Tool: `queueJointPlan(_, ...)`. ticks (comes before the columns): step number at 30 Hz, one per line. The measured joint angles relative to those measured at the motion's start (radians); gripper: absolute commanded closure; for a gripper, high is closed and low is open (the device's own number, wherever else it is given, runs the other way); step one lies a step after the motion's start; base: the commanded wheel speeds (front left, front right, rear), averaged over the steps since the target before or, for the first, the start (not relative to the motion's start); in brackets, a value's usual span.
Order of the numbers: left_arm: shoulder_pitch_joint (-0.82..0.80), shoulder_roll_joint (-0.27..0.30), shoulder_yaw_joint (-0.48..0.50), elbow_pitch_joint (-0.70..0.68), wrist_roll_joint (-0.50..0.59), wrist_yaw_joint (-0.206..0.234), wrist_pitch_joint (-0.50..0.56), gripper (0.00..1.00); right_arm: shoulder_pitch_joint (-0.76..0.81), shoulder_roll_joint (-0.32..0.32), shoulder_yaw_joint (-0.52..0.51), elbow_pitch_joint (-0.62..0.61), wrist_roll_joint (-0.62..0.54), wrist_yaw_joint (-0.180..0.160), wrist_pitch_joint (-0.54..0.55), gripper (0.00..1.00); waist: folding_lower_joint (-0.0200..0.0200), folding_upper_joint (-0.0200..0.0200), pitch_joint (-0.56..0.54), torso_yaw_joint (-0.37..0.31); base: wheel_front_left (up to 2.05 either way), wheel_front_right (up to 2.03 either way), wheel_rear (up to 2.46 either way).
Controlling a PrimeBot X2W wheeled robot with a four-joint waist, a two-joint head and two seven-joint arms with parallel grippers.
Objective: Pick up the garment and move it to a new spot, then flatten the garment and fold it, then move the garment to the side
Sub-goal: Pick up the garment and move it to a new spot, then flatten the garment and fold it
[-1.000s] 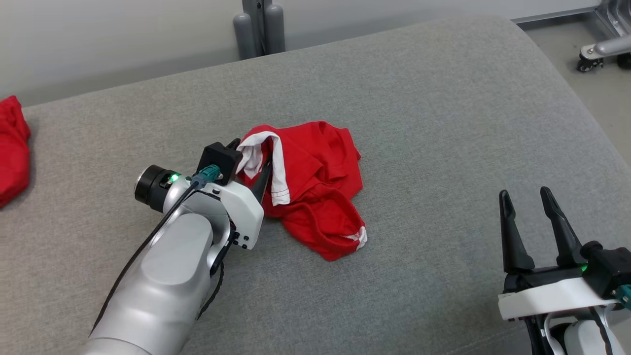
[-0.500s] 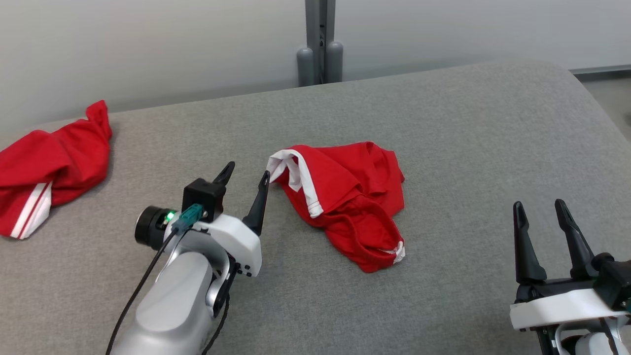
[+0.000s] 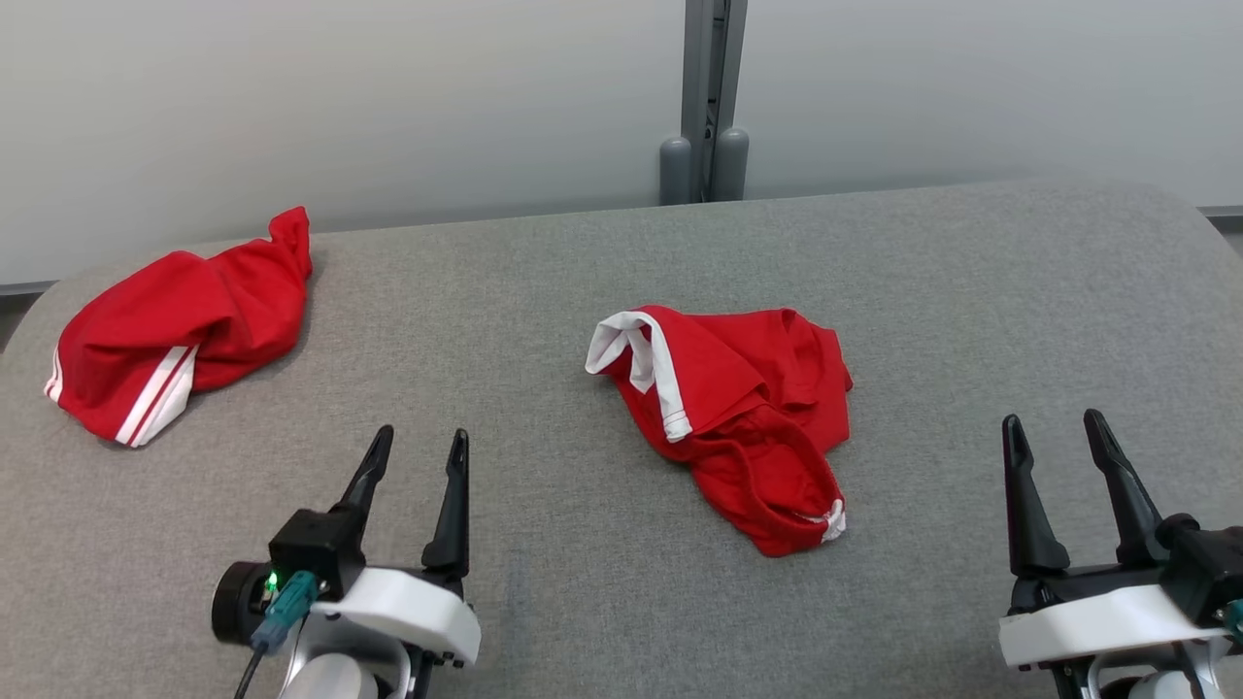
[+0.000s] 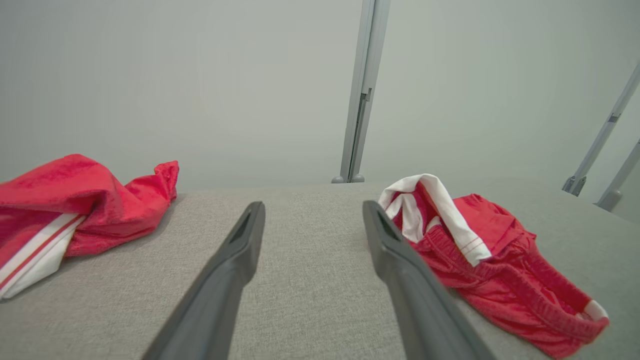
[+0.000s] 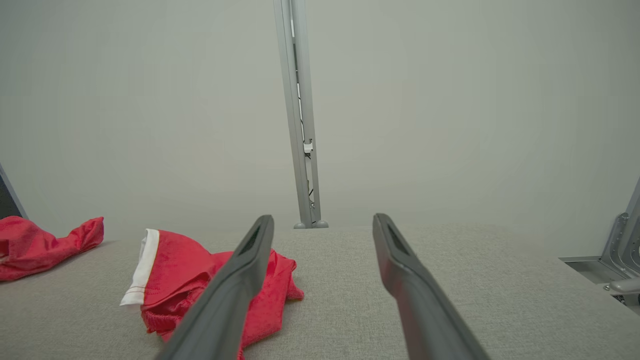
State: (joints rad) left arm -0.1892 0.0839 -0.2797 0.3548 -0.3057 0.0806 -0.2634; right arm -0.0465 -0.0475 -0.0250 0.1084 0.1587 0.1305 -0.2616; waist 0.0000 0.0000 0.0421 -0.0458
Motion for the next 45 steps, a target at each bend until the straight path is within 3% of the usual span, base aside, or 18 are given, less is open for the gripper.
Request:
queueJointPlan(7,0.121,-0.016,0.083,-0.074,0.024,0.006,0.000,0.00,0.013,0.000,0.004,0.003,0.010,0.000,0.000,0.00,0.0000,0.0000,-0.008,0.010,0.00,0.00,0.00)
queueJointPlan(16,0.159,-0.030,0.134,-0.086,0.056,-0.002,0.000,0.00,0.019,0.000,0.008,0.013,0.021,0.000,0.000,0.00,0.0000,0.0000,-0.005,0.015,0.00,0.00,0.00)
queueJointPlan(45,0.139,-0.035,0.129,-0.074,0.059,-0.018,0.000,0.00,0.001,-0.001,0.029,0.028,0.007,0.000,0.000,0.00,0.0000,0.0000,0.022,0.057,0.00,0.00,0.00)
